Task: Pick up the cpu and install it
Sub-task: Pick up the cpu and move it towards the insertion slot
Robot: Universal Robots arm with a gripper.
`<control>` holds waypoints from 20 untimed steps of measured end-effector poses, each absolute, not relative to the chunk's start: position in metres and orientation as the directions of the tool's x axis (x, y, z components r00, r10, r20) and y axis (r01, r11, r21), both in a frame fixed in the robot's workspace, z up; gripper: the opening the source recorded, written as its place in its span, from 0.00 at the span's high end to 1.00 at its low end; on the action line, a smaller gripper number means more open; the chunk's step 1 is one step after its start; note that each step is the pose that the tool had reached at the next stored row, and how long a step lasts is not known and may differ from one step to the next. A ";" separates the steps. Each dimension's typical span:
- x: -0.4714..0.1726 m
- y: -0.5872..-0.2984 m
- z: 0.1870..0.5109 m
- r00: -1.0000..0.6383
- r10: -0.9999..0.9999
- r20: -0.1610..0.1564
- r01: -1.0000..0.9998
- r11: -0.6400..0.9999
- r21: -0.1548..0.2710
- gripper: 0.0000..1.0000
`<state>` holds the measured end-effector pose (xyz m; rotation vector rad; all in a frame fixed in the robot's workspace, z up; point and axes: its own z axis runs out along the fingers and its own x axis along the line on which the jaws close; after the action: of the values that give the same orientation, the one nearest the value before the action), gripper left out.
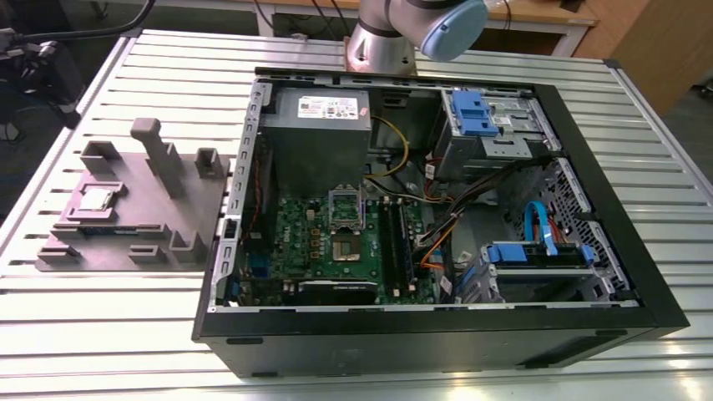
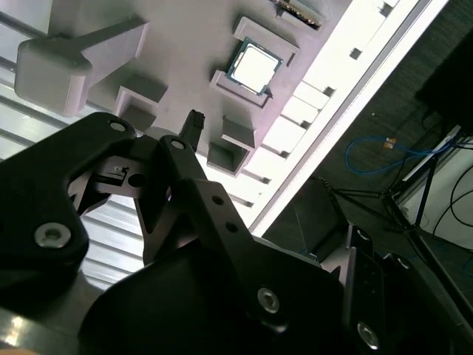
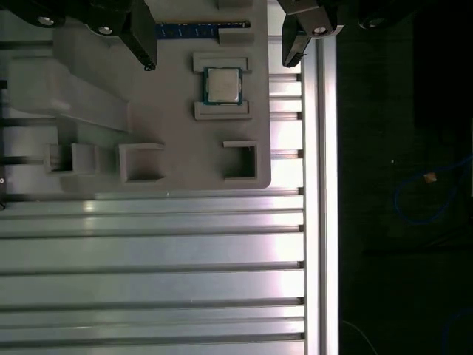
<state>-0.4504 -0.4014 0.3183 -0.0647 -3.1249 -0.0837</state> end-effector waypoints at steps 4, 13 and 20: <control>-0.452 -0.401 0.315 -0.999 0.041 0.016 0.042 0.998 0.053 0.23; -0.453 -0.401 0.309 -0.999 0.041 0.016 0.042 0.998 0.053 0.23; -0.453 -0.401 0.305 -0.999 0.041 0.016 0.042 0.998 0.053 0.23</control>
<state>-0.4534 -0.4014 0.3055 -0.0648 -3.1249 -0.0836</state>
